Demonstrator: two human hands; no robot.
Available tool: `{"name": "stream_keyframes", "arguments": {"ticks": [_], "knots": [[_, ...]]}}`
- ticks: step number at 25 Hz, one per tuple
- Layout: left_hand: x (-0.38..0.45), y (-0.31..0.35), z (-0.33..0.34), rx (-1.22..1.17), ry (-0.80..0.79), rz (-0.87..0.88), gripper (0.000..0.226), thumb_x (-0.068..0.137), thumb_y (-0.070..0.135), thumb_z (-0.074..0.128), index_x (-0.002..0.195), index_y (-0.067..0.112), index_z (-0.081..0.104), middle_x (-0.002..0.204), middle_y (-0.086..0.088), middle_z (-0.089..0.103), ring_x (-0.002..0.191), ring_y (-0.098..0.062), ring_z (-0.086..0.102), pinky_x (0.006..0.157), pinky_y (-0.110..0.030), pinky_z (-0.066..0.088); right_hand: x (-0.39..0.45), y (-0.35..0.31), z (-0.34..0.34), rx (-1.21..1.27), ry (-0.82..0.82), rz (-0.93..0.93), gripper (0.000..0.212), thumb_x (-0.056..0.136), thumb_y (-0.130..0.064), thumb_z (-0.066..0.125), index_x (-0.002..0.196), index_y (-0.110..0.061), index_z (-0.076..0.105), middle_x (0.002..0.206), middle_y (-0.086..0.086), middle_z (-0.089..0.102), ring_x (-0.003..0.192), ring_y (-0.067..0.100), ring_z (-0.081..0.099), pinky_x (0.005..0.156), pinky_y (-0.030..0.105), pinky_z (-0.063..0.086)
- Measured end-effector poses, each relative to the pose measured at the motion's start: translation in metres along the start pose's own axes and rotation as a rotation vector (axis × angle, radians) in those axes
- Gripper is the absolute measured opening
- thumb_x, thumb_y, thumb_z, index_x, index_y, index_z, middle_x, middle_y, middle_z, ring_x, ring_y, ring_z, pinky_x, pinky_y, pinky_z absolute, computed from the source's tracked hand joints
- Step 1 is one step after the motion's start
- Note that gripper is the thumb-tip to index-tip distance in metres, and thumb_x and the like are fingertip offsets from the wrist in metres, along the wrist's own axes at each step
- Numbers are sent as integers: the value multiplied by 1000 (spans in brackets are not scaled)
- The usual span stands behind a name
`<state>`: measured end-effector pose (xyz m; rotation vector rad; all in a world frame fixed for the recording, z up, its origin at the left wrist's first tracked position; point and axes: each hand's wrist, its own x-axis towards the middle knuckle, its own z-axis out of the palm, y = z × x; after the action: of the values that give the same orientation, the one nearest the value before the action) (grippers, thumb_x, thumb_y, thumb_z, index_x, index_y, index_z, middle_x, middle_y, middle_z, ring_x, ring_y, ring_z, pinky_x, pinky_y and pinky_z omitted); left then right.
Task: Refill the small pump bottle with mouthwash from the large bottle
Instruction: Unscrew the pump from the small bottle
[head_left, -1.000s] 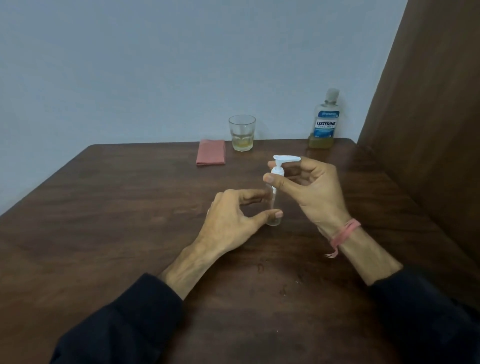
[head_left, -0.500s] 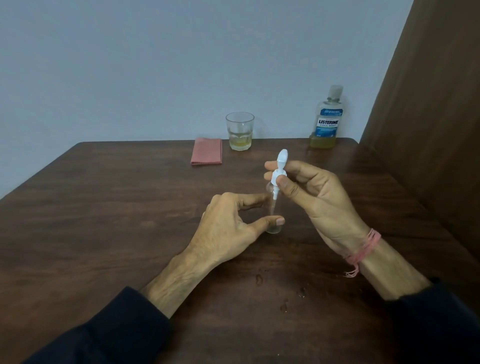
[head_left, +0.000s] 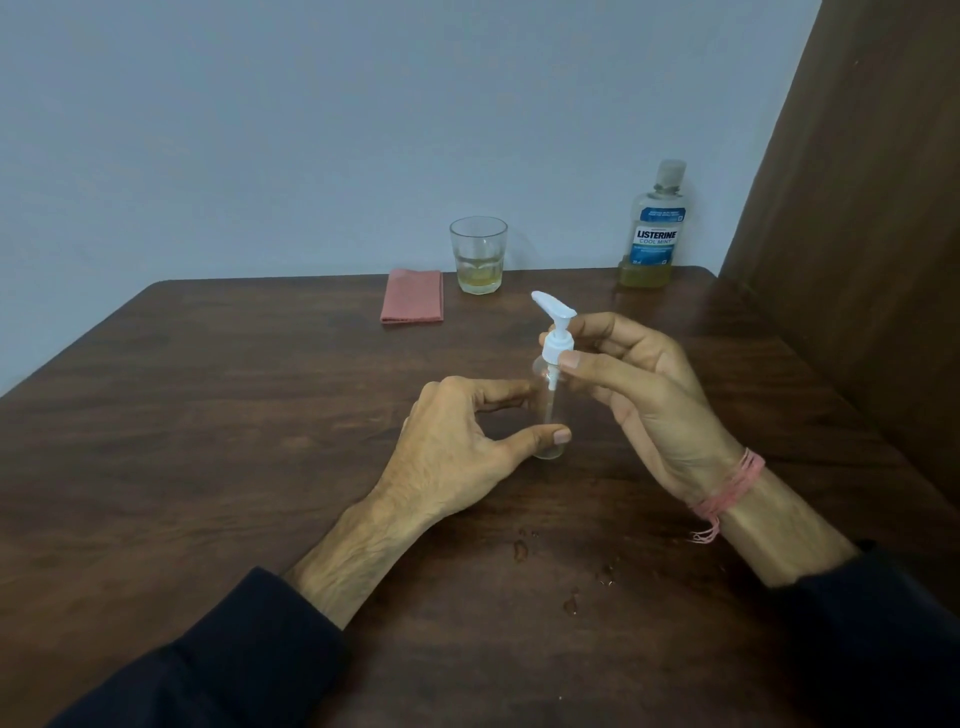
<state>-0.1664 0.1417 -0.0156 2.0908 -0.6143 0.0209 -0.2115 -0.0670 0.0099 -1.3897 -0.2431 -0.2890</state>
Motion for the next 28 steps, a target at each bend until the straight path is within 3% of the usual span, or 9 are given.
{"name": "stream_keyframes", "arguments": {"ticks": [3,8,14,18,21,24,28], "knots": [[0,0,0,-1,-2,-1,56,80,67,94,129,41,84,130,30,79,134,9,68,124,-45,54,0,0,1,17,-8,8,30,91,-12,80,121,-10,76,115,12,80,112,33,76,104,38,59],[0,0,-1,0,-7,3,57,81,67,93,130,41,83,128,36,76,134,10,68,124,-45,54,2,1,5,-96,73,-1,46,76,-24,92,115,-9,73,115,9,81,108,26,76,96,33,62],[1,-1,-1,7,-6,-1,53,80,69,93,127,44,85,127,36,78,134,10,67,124,-47,54,1,3,0,-95,13,-3,30,92,-15,83,121,-10,77,114,15,82,119,40,75,109,44,59],[0,-1,0,9,-4,22,55,80,73,89,128,45,84,126,37,78,135,10,67,124,-48,54,0,3,4,-107,18,-2,49,84,-22,91,129,-12,72,126,20,77,113,27,74,105,37,59],[0,0,-1,29,-4,18,66,76,80,84,131,44,82,123,44,72,135,9,67,124,-49,54,0,2,4,-170,58,-34,43,81,-26,90,118,-10,74,119,16,80,109,23,75,104,40,60],[-1,0,-1,33,8,9,66,76,81,86,131,45,82,128,40,75,135,10,67,124,-49,54,-1,2,1,-215,42,-90,31,91,-22,84,118,-8,78,115,12,82,114,26,76,107,38,59],[-1,0,-1,40,20,15,62,79,75,90,131,42,83,131,32,78,136,8,67,123,-47,55,-2,3,1,-276,5,-136,28,100,-13,74,127,-8,78,132,7,77,125,24,73,105,30,58]]}}
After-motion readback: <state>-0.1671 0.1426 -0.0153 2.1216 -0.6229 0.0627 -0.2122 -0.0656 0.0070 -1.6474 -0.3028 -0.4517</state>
